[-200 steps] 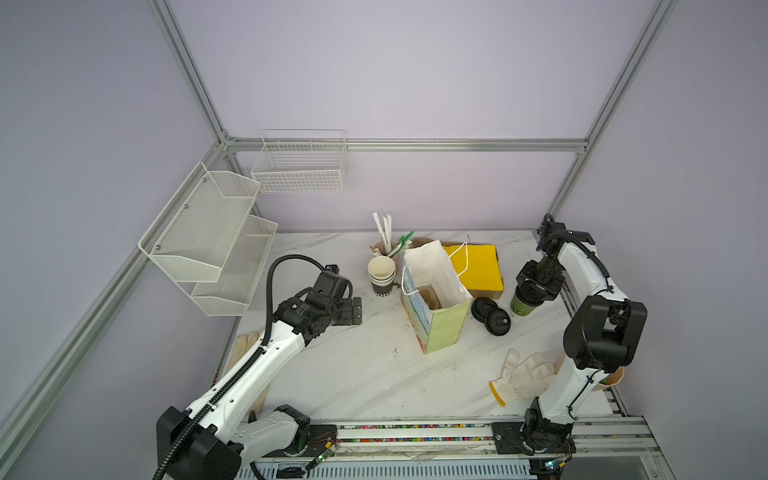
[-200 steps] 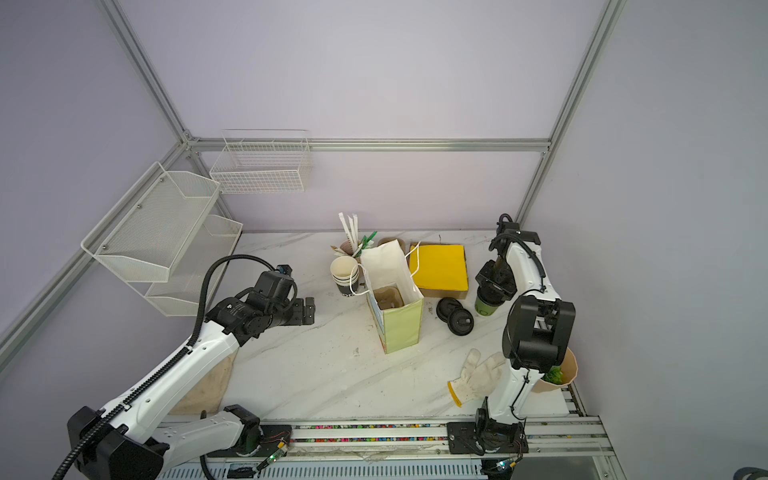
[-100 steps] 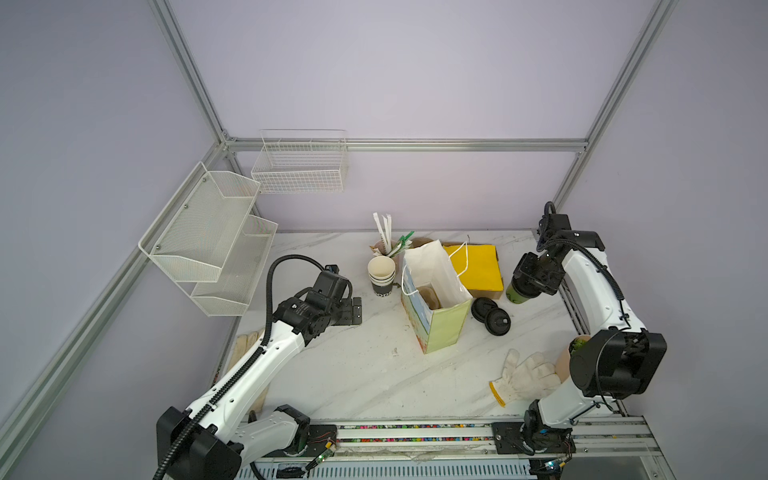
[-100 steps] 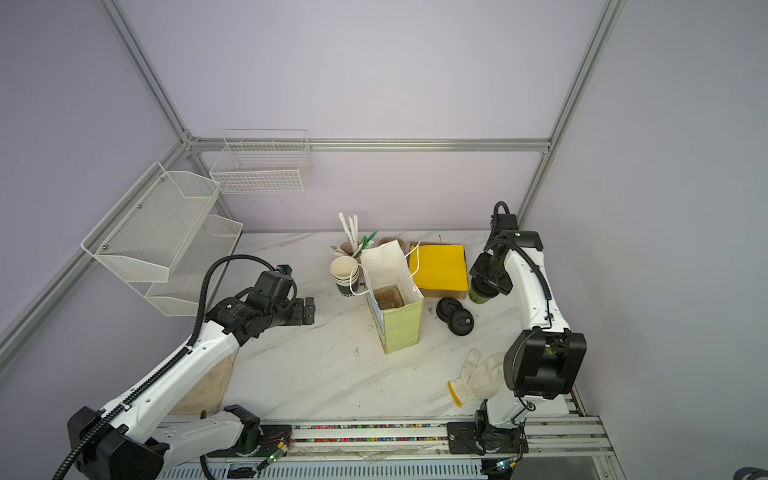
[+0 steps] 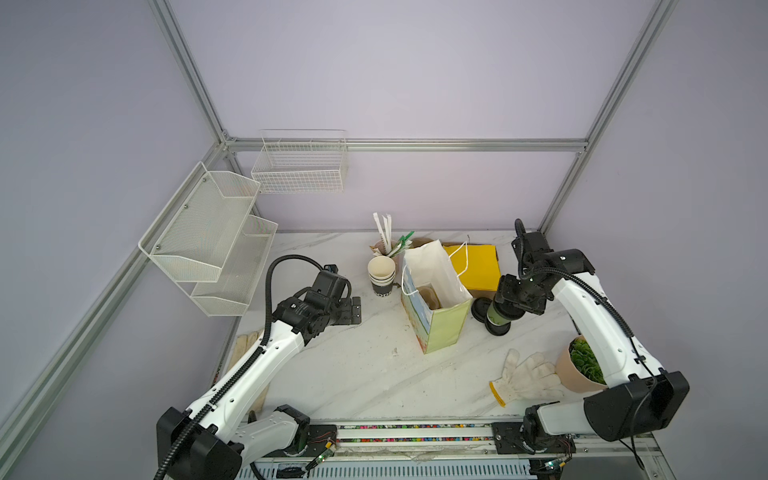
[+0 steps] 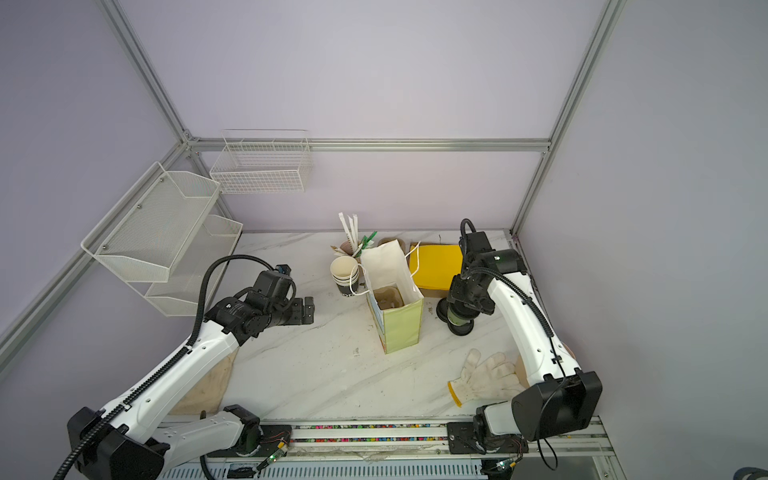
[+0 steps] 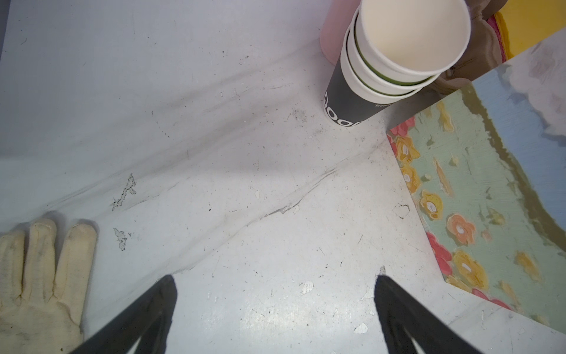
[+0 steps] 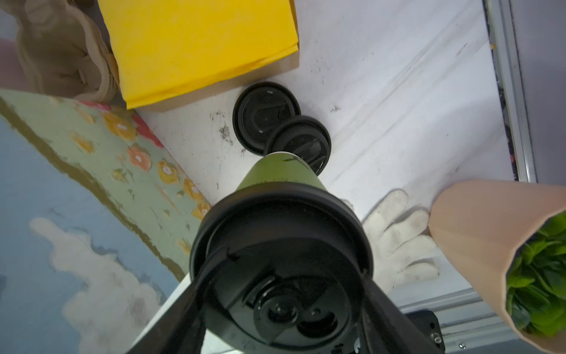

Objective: Pack the takeout coffee

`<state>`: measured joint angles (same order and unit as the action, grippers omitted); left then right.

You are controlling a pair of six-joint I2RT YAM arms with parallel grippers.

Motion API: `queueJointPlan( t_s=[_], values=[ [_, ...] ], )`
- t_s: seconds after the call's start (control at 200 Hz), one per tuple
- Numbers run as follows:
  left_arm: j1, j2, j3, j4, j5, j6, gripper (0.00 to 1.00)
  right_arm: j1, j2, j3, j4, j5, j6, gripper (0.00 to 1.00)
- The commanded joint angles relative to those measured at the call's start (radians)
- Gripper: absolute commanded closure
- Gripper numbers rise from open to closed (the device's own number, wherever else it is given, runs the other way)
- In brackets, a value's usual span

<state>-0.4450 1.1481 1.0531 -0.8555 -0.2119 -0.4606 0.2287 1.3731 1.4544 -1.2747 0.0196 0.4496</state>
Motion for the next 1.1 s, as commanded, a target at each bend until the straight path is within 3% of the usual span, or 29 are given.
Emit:
queueJointPlan(
  t_s=[0.0,0.315,1.095],
  values=[
    [0.01,0.002,0.105,-0.004,0.009,-0.003,0.0,0.028,-0.067,-0.047,-0.088,0.006,0.026,0.3],
    [0.016,0.009,0.105,-0.004,0.008,-0.003,0.0,0.085,-0.174,-0.252,-0.091,-0.068,0.043,0.3],
    [0.023,0.035,0.108,-0.008,0.007,-0.002,0.0,0.117,-0.136,-0.354,0.024,-0.05,0.006,0.27]
  ],
)
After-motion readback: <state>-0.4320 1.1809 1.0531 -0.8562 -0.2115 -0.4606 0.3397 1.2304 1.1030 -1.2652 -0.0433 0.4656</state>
